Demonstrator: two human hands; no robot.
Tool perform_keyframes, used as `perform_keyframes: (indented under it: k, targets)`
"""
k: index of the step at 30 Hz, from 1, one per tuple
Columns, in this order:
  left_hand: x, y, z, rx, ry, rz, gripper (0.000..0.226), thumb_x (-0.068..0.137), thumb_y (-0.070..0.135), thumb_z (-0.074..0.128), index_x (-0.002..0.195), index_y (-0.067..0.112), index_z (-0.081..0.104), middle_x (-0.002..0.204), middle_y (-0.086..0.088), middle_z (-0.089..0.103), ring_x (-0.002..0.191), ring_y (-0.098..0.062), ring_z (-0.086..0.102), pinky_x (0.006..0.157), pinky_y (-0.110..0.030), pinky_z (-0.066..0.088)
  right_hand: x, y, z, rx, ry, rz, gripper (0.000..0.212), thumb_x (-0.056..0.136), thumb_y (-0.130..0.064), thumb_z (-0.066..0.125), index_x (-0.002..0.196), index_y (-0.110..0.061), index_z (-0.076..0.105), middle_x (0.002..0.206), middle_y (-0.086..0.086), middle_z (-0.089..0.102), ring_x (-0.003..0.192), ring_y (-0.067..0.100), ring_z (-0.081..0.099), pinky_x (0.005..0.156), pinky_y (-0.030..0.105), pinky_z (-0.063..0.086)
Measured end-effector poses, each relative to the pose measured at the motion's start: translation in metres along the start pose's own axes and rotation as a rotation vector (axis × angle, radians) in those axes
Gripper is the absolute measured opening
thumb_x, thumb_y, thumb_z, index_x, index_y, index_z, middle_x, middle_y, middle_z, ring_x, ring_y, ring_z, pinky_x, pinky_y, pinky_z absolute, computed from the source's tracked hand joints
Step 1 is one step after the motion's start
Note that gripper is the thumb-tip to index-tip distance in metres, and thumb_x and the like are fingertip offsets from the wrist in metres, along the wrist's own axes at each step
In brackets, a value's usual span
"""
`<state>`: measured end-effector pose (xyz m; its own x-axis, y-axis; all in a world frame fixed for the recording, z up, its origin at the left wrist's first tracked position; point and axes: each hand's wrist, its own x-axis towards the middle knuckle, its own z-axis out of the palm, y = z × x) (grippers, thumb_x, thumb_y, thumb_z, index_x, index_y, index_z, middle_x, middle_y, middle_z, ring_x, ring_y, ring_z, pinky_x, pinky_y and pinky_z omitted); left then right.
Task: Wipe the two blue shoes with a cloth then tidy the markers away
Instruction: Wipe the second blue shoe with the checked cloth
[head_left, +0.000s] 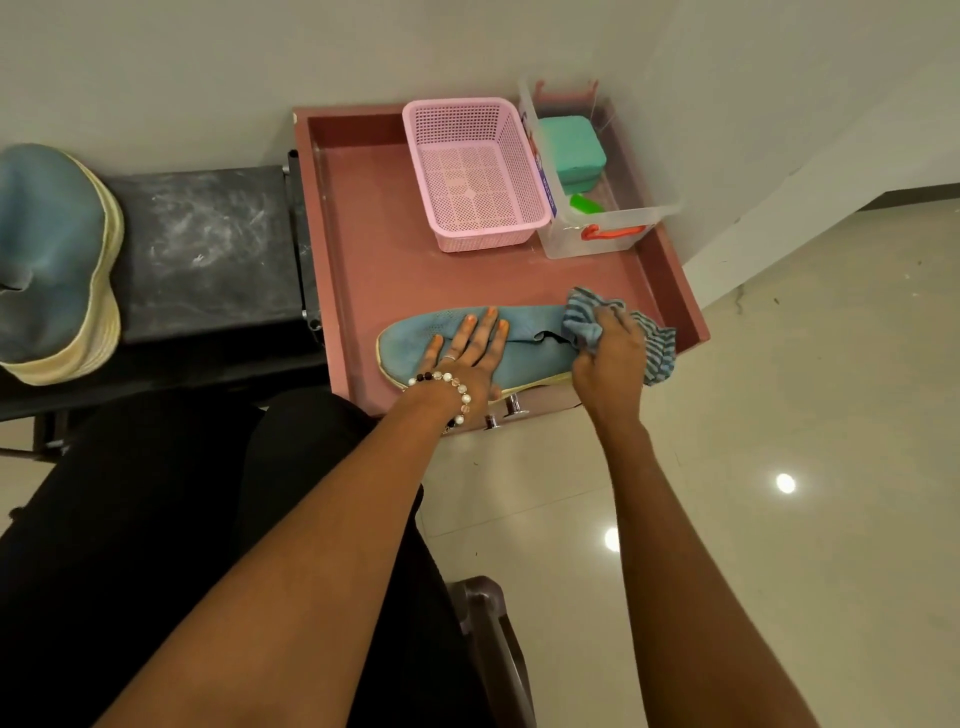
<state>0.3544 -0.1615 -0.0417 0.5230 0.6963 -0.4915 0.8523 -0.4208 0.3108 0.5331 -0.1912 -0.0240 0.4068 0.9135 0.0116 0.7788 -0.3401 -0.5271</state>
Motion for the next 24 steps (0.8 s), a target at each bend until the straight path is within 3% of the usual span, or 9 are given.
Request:
perform_keyframes:
  k: [3,5,8,10,12,14,16,19,24]
  targets:
    - [-0.002,0.0,0.003,0.033,0.043,0.011,0.076,0.101,0.036,0.035,0.148,0.022,-0.022,0.152,0.007,-0.034,0.143,-0.016,-0.024,0.116,-0.046,-0.005,-0.034,-0.007,0.006,-0.032,-0.123,-0.174,0.052,0.071,-0.007,0.045,0.12,-0.007,0.061,0.131,0.017,0.054,0.131,0.03,0.041,0.112,0.05,0.023]
    - [-0.005,-0.003,-0.001,0.031,0.075,0.048,0.08,0.099,0.042,0.039,0.149,0.02,-0.019,0.154,0.005,-0.031,0.145,-0.017,-0.021,0.119,-0.046,-0.001,-0.055,-0.005,-0.005,0.193,-0.15,-0.173,0.039,0.08,-0.001,0.052,0.117,-0.004,0.062,0.125,0.016,0.059,0.119,0.024,0.051,0.106,0.042,0.035]
    - [-0.016,-0.012,-0.007,0.054,0.117,0.056,0.113,0.082,0.058,0.061,0.149,0.015,-0.019,0.154,-0.005,-0.031,0.144,-0.025,-0.021,0.119,-0.048,0.001,-0.074,-0.008,-0.031,0.706,0.05,0.22,0.02,0.092,-0.001,0.052,0.101,-0.013,0.065,0.095,0.0,0.065,0.085,0.008,0.061,0.075,0.027,0.048]
    - [-0.026,-0.015,-0.002,0.183,0.167,0.0,0.13,0.07,0.056,0.072,0.147,0.013,-0.024,0.154,-0.009,-0.031,0.144,-0.029,-0.021,0.119,-0.044,-0.003,-0.078,0.004,-0.034,0.867,0.302,0.483,0.015,0.095,-0.014,0.054,0.103,-0.021,0.064,0.097,-0.006,0.066,0.089,0.006,0.061,0.079,0.026,0.049]
    - [-0.031,-0.015,0.004,0.269,0.233,-0.046,0.113,0.084,0.033,0.067,0.145,0.015,-0.026,0.155,-0.007,-0.028,0.146,-0.028,-0.016,0.119,-0.041,-0.002,-0.08,0.007,-0.035,0.948,0.451,0.619,0.024,0.092,-0.03,0.055,0.109,-0.017,0.066,0.108,0.002,0.068,0.101,0.018,0.063,0.09,0.04,0.051]
    - [-0.032,-0.014,0.003,0.253,0.281,-0.063,0.086,0.096,0.014,0.047,0.148,0.015,-0.022,0.157,-0.007,-0.024,0.146,-0.027,-0.013,0.119,-0.04,-0.002,-0.082,0.005,-0.034,0.985,0.48,0.665,0.037,0.089,-0.039,0.055,0.113,-0.013,0.065,0.111,0.01,0.067,0.103,0.027,0.064,0.093,0.049,0.05]
    - [-0.029,-0.011,0.003,0.248,0.302,-0.062,0.072,0.099,0.004,0.032,0.149,0.013,-0.019,0.157,-0.01,-0.022,0.146,-0.031,-0.013,0.119,-0.044,-0.001,-0.082,0.003,-0.031,0.985,0.466,0.644,0.024,0.094,-0.034,0.053,0.105,-0.017,0.066,0.099,0.011,0.068,0.093,0.027,0.065,0.089,0.049,0.052]
    - [-0.026,-0.008,-0.001,0.277,0.233,-0.052,0.073,0.097,-0.003,0.032,0.149,0.009,-0.018,0.156,-0.016,-0.021,0.144,-0.039,-0.013,0.117,-0.052,0.001,-0.077,-0.006,-0.032,0.989,0.446,0.595,0.021,0.096,-0.033,0.052,0.102,-0.017,0.065,0.082,0.004,0.062,0.081,0.023,0.061,0.085,0.051,0.051]
    - [-0.033,-0.017,-0.029,0.087,0.191,0.014,0.078,0.089,0.01,0.057,0.151,0.006,0.009,0.16,-0.013,0.004,0.147,-0.029,0.003,0.117,-0.043,0.018,-0.07,-0.032,-0.038,0.901,0.43,0.361,0.014,0.098,-0.021,0.049,0.104,-0.02,0.062,0.08,-0.012,0.059,0.071,-0.006,0.058,0.071,0.017,0.047]
